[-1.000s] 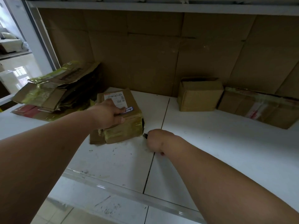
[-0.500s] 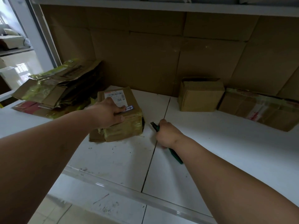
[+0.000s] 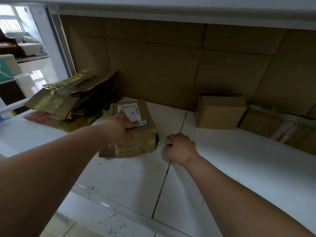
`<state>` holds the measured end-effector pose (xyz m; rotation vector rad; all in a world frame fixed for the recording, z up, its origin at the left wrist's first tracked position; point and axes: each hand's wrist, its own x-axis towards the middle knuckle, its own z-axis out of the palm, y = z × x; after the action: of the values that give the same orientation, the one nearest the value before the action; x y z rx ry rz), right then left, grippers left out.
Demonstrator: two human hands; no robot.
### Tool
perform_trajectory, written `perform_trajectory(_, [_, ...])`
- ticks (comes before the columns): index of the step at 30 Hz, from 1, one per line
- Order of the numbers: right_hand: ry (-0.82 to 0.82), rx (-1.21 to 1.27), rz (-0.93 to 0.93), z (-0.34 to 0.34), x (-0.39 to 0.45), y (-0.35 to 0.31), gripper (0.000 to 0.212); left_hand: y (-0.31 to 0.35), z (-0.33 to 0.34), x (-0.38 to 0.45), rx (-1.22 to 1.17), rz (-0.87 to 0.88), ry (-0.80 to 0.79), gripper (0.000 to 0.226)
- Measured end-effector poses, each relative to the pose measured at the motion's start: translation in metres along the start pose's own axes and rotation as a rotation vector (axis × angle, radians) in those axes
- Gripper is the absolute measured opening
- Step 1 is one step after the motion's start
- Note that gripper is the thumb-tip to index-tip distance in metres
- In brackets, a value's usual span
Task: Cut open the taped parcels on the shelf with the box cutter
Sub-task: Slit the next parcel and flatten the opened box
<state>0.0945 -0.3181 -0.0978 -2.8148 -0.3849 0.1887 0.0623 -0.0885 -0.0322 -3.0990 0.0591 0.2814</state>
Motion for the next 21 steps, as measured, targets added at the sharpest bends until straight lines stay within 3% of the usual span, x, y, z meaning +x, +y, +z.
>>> perform_trajectory(4, [-0.077, 0.245, -0.045, 0.000, 0.009, -0.020, 0.054, 0.001, -0.003, -0.007, 0.022, 0.042, 0.023, 0.068])
perform_trajectory(7, [-0.076, 0.362, -0.104, -0.001, 0.013, -0.027, 0.039, -0.005, -0.008, -0.013, 0.019, 0.107, 0.036, 0.063])
perform_trajectory(11, [-0.041, 0.288, -0.185, 0.002, 0.012, -0.034, 0.026, -0.014, -0.017, -0.021, 0.050, 0.158, 0.032, 0.060])
perform_trajectory(15, [0.129, 0.130, -0.337, 0.015, -0.003, -0.043, 0.021, -0.014, -0.019, -0.025, -0.045, 0.082, 0.057, 0.053])
perform_trajectory(18, [0.216, 0.070, -0.475, 0.022, -0.016, -0.054, 0.031, -0.001, -0.013, -0.026, -0.016, 0.001, 0.022, 0.091])
perform_trajectory(21, [0.117, 0.139, -0.556, 0.022, -0.023, -0.061, 0.024, 0.008, -0.002, -0.024, 0.146, 0.041, -0.014, 0.112])
